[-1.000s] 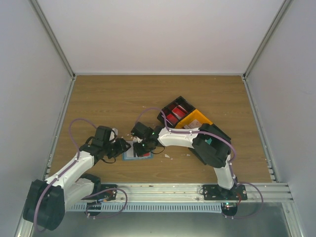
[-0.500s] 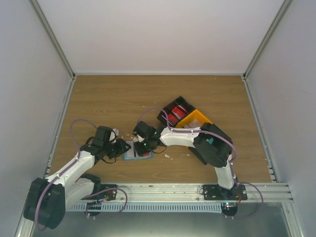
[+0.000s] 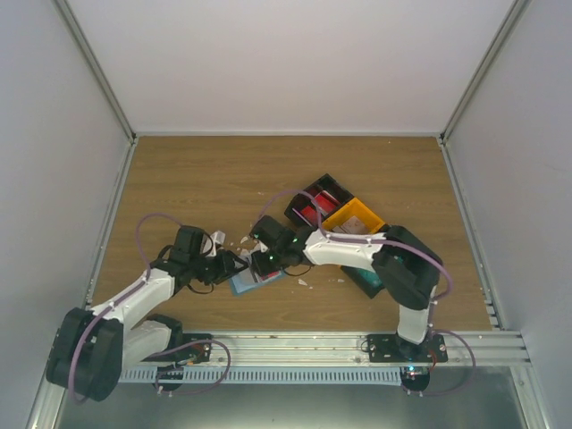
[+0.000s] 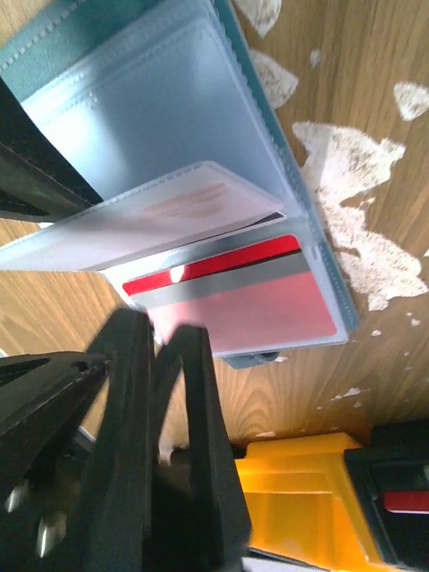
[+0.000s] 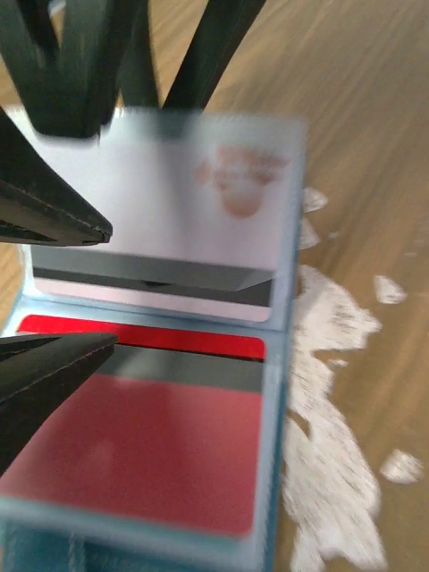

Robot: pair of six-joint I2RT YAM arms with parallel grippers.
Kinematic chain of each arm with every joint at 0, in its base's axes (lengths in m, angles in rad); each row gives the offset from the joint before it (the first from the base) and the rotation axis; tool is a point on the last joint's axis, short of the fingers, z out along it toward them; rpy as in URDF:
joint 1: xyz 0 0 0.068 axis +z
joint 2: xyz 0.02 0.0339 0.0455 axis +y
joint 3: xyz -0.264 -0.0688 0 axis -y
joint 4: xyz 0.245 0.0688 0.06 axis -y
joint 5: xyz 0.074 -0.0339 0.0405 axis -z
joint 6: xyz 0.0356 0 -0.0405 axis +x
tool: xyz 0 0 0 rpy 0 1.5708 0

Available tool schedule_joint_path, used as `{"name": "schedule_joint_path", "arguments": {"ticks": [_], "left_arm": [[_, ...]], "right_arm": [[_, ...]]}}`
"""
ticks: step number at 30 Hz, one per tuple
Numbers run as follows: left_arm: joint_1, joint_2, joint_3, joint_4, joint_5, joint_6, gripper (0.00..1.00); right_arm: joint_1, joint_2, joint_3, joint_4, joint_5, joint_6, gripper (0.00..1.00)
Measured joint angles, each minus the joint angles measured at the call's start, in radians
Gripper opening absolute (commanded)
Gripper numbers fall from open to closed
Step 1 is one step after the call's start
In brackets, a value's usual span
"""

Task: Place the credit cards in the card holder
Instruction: Turn over the card slot in the card holder, then pick up the credit card from the storage box.

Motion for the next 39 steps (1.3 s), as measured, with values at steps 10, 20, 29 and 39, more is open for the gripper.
{"name": "schedule_joint_path", "arguments": {"ticks": [10,20,29,39], "left_arm": [[-0.002,0.123,0.005,0.117,0.119,0.015,0.56],[-0.077,0.303,0.132,0.285,0.169,-0.014,0.65],[-0.099,0.390,0.191,0.326,0.126,-0.014,0.65],[-0.099,0.282,0.195,0.249,-0.003,0.011,0.65]], "right_arm": [[-0.039,-0.237,-0.083,0.028,0.157,0.031,0.37],[-0.237,-0.426,-0.153,-0.032,0.156,-0.067,0.47],[-0.364,-0.348,-0.058,-0.108,0.083,-0.301,0.57],[-0.390,-0.005,0.180,-0.160,0.128,-0.449,0.59]]}}
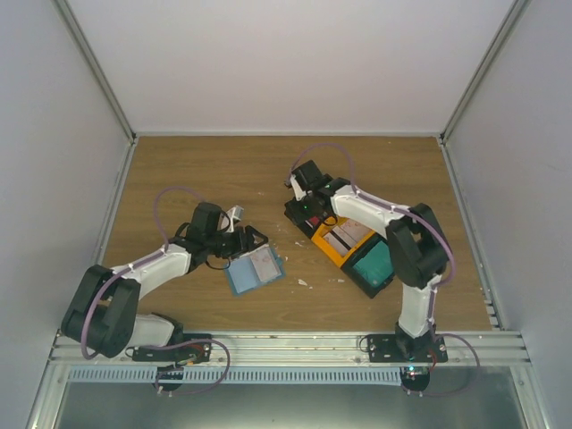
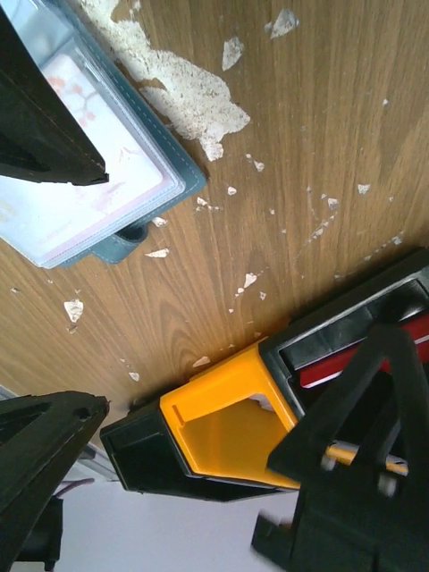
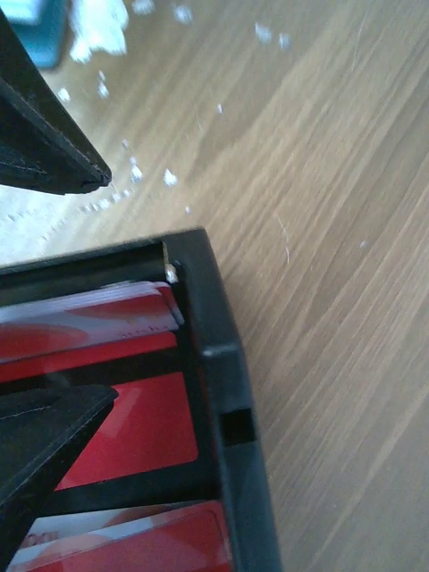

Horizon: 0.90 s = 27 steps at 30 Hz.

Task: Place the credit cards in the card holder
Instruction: Pick up the credit card from the storage box.

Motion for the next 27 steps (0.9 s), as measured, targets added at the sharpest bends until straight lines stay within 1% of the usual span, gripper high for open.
{"name": "schedule_joint_path", "arguments": {"ticks": [4,6,18,21,24,27], "left_arm": [[0.000,-0.018,-0.011,-0.009,-0.020,0.005,0.65],[0.000,-0.020,-0.015,-0.021,-0.026,0.006,0.64],[0.000,-0.020,-0.025,-0.056,-0.038,0.023,0.65],[0.000,-0.020,-0.025,-0.056,-0.038,0.023,0.65],[0.000,-0.020,-0.025,-0.056,-0.039,0.023,0.65],[0.000,-0.020,-0.024,-0.057,-0.042,0.021,0.65]], "right_arm": [[-0.004,0.112,0.075,-0.040,0.024,-0.037,0.58],[-0.004,0.141,0.091,-0.058,0.018,-0.048,0.57],[-0.004,0.150,0.109,-0.111,-0.078,-0.087,0.57],[-0.006,0.150,0.109,-0.111,-0.090,-0.090,0.53],[-0.006,0.148,0.109,-0.114,-0.105,-0.095,0.47],[-0.006,0.143,0.109,-0.119,-0.118,-0.097,0.46]]}}
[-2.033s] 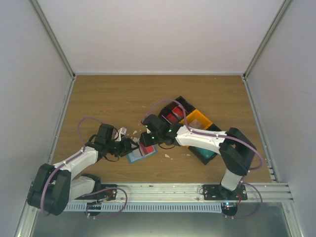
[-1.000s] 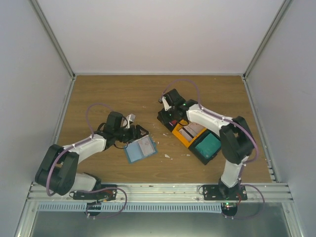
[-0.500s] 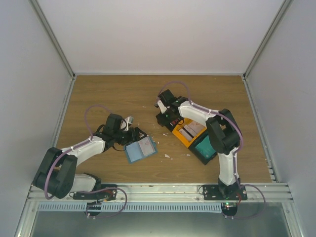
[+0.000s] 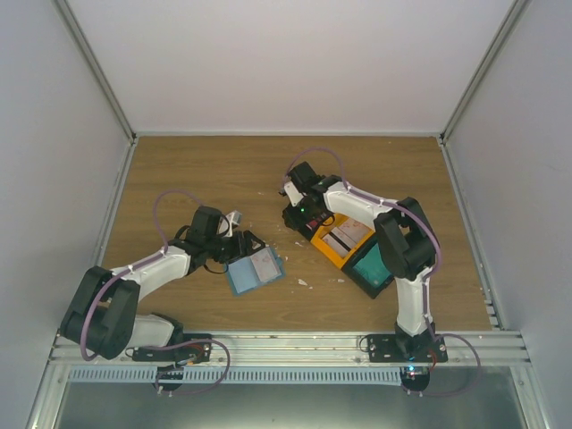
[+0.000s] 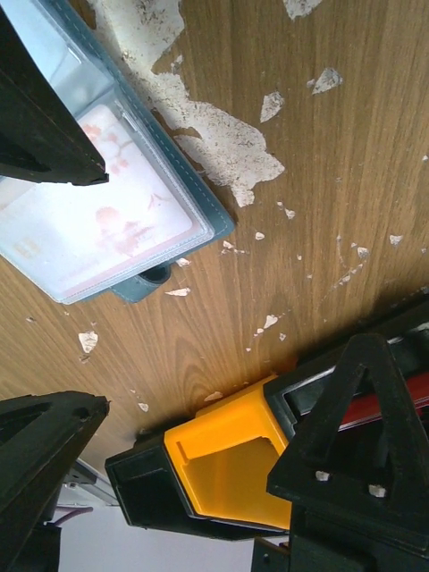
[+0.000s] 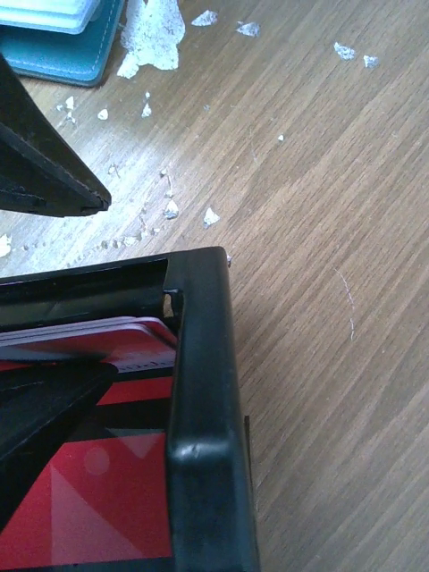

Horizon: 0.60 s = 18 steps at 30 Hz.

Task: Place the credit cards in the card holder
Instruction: Pick up the credit card from the storage box.

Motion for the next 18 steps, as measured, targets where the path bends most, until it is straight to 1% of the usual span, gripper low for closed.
{"name": "schedule_joint_path", "arguments": {"ticks": [8,12,18], "left_arm": [[0.000,0.031,0.035,-0.004,-0.008,0.000,0.65],[0.000,0.047,0.042,-0.006,-0.011,0.000,0.65],[0.000,0.057,0.044,-0.006,-0.014,0.000,0.65]], "right_arm": [[-0.001,-0.018,0.000,-0.014,-0.018,0.000,0.45],[-0.003,-0.026,0.000,-0.017,-0.024,0.001,0.42],[-0.011,-0.038,0.000,-0.018,-0.047,0.034,0.41]]}}
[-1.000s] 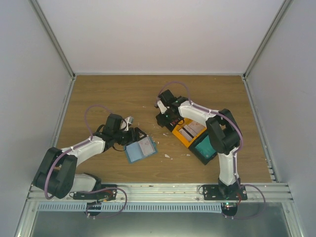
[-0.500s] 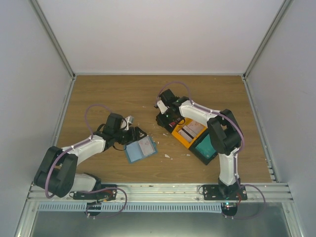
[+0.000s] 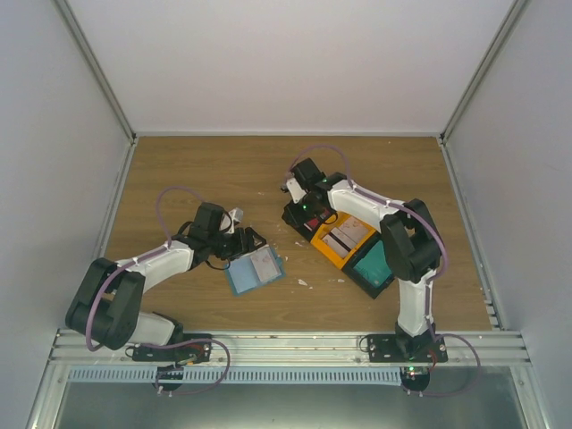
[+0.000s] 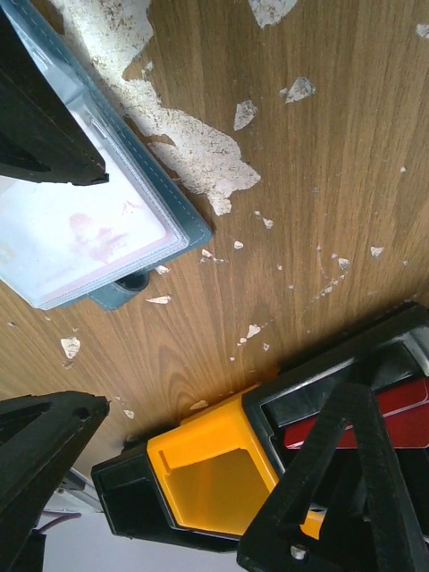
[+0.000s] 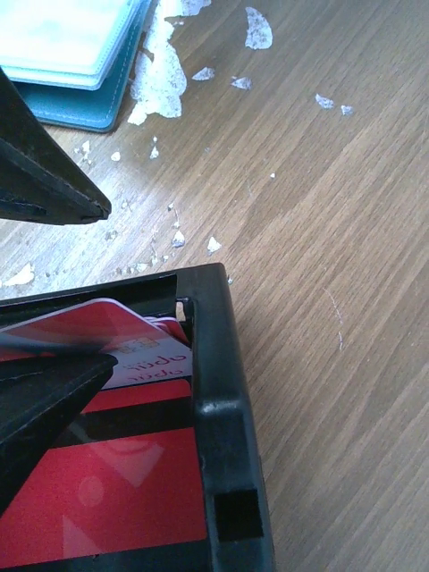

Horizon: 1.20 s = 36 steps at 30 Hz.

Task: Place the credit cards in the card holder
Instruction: Pick up the credit card from the storage box.

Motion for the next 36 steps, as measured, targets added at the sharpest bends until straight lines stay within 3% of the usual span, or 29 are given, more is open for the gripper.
{"name": "schedule_joint_path", "arguments": {"ticks": [13,22,31,36], "left_arm": [[0.000,0.003,0.000,-0.001,-0.006,0.000,0.64],[0.000,0.006,0.000,-0.009,-0.007,0.001,0.64],[0.000,0.007,0.000,-0.016,-0.008,0.001,0.64],[0.000,0.007,0.000,-0.019,-0.009,0.001,0.64]], "right_arm": [[-0.012,-0.011,-0.014,0.009,-0.011,0.038,0.30],[-0.018,-0.027,-0.028,0.016,-0.025,0.045,0.28],[-0.026,-0.035,-0.029,0.017,-0.033,0.046,0.09],[-0.027,-0.035,-0.030,0.018,-0.032,0.046,0.05]]}}
